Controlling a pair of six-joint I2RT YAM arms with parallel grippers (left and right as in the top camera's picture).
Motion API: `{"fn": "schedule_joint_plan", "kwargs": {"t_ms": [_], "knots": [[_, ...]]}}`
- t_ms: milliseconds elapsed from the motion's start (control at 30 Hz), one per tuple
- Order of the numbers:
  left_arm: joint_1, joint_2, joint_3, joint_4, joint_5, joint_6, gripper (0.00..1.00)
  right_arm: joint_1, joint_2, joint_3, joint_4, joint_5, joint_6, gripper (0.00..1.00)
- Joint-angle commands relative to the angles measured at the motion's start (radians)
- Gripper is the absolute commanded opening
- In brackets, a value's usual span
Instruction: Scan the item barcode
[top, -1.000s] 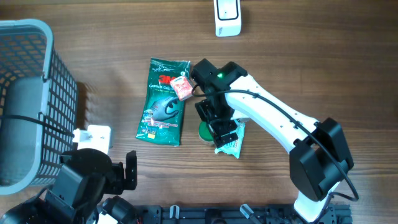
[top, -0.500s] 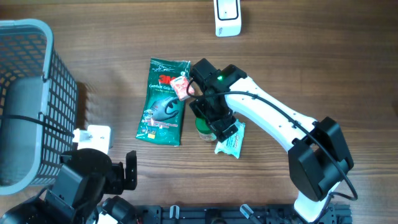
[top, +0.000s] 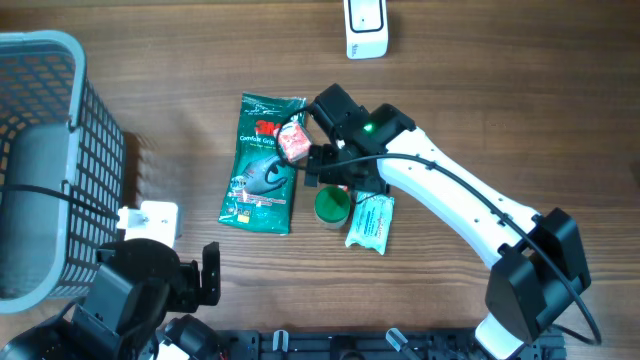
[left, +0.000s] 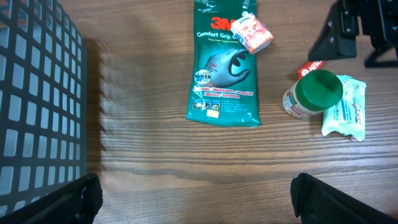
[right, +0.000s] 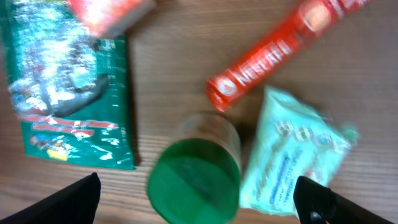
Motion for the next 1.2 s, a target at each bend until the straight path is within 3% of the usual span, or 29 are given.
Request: {"fn": "schedule_joint_plan", "kwargs": {"t_ms": [0,133,333,500,633,800,833,900,967,1033,1067,1167], "knots": [[0.003,-0.005,0.003,0.002,-0.009,-0.013,1.0,0.006,-0.015,-0.023,-0.009,-0.062,0.317,1.0],[0.003,-0.005,0.003,0.002,-0.009,-0.012,1.0,0.02,0.014,-0.059,0.102,-0.099,0.375,1.0],[0.003,-0.005,0.003,0.002,-0.009,-0.012,1.0,0.039,0.078,-0.077,0.06,-0.167,0.375,0.99],[0.003,-0.005,0.003,0.002,-0.009,-0.012,1.0,0.043,0.078,-0.077,0.042,-0.093,0.357,0.74],[0.003,-0.005,0.003,0.002,-0.009,-0.012,1.0,0.039,0.078,-0.075,0.067,-0.045,0.124,0.66],[0.003,-0.005,0.003,0.002,-0.009,-0.013,1.0,-0.01,0.071,-0.029,0.024,0.023,-0.576,0.73],[0.003,-0.005,0.003,0.002,-0.009,-0.013,1.0,-0.019,0.071,-0.024,0.007,0.023,-0.727,0.79],[0.003,-0.005,0.003,0.002,-0.009,-0.013,1.0,-0.032,0.071,-0.023,-0.001,0.048,-0.886,0.87],[0.003,-0.005,0.003,0.002,-0.009,-0.013,1.0,-0.034,0.071,0.004,-0.023,0.125,-0.9,0.89],[0.003,-0.005,0.003,0.002,-0.009,-0.013,1.0,-0.032,0.071,0.092,-0.117,0.179,-0.897,1.0],[0.003,-0.005,0.003,0.002,-0.009,-0.013,1.0,-0.032,0.071,0.141,-0.161,0.188,-0.886,1.0],[0.003,-0.005,0.003,0.002,-0.009,-0.013,1.0,-0.035,0.06,0.347,-0.289,0.188,-0.715,1.0]]}}
